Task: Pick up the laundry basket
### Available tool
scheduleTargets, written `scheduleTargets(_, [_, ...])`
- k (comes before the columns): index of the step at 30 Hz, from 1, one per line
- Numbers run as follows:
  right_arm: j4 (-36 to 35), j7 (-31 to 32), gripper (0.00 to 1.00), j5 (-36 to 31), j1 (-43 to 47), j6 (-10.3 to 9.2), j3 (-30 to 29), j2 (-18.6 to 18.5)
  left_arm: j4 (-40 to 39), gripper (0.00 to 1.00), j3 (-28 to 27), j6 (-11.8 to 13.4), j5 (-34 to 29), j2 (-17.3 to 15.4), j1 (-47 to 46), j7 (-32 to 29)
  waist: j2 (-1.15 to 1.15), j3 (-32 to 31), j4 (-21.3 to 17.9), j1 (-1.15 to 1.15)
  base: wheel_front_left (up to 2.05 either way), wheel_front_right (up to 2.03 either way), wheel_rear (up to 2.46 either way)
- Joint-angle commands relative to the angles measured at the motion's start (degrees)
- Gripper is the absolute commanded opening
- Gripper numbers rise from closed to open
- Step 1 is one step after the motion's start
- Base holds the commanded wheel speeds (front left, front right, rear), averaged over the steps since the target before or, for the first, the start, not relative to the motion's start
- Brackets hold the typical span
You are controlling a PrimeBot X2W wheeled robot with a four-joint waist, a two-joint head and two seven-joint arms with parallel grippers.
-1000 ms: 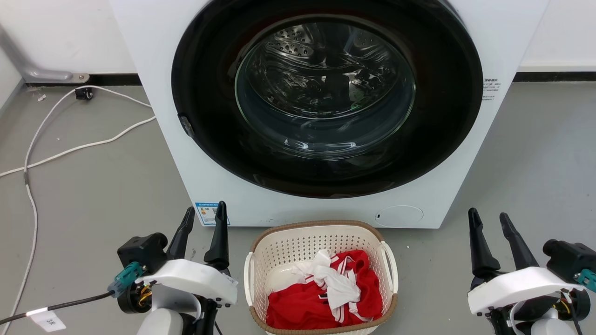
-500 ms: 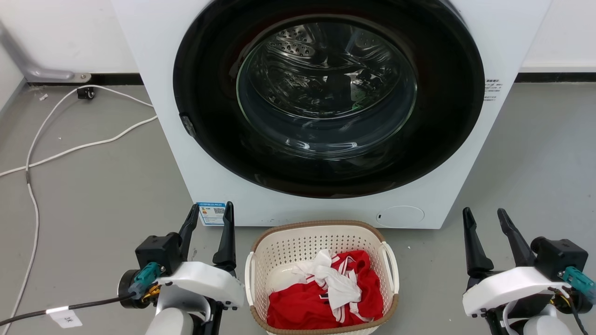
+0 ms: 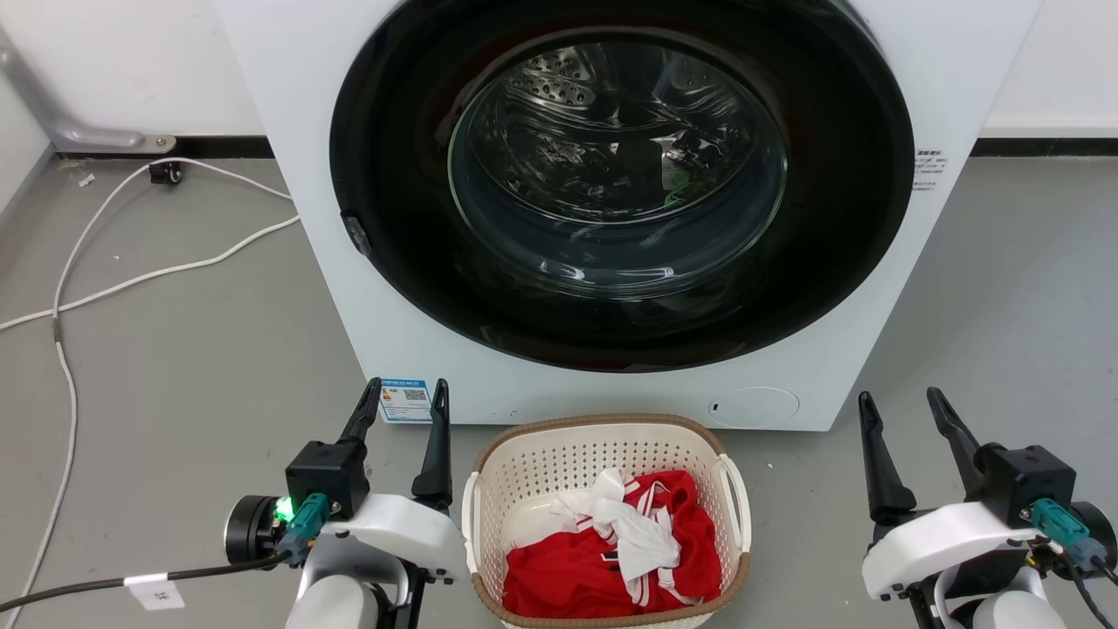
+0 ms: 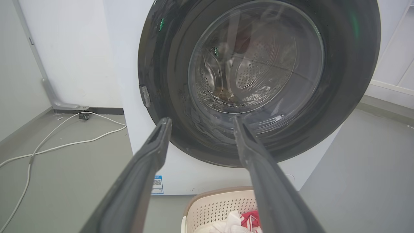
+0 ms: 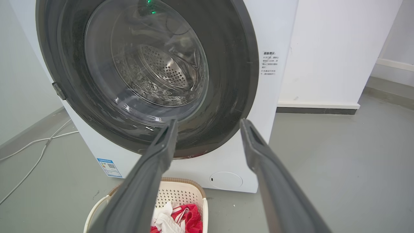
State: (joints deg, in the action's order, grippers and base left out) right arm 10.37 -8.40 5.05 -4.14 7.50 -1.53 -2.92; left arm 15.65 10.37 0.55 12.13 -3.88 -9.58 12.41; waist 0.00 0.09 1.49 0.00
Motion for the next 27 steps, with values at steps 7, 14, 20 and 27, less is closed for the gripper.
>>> scheduleTargets(7, [-0.8,-0.2,1.00,-4.0,-0.2,-0.02,0.2,0.0,0.2,1.00,0.7,0.8,-4.0,-0.3,-1.1,1.3,0.00,0.1,0.0,0.00,0.00,0.00,0.00])
scheduleTargets(14, [-1.2,-0.4,1.00,-6.8,0.1,-0.02,0.2,0.1,0.5,1.00,1.2,1.1,-6.7,-0.3,-1.3,2.0,0.00,0.1,0.1,0.00,0.00,0.00,0.00])
scheduleTargets(20, [-1.6,-0.5,1.00,-8.6,0.5,-0.02,0.2,0.1,0.8,1.00,1.4,1.2,-8.3,-0.3,-1.3,2.6,0.00,0.2,0.3,0.00,0.00,0.00,0.00])
scheduleTargets(27, [-1.9,-0.2,1.00,-8.8,0.7,-0.02,0.4,0.1,1.1,1.00,1.3,1.3,-8.7,0.0,-1.2,2.8,0.00,0.2,0.4,0.00,0.00,0.00,0.00])
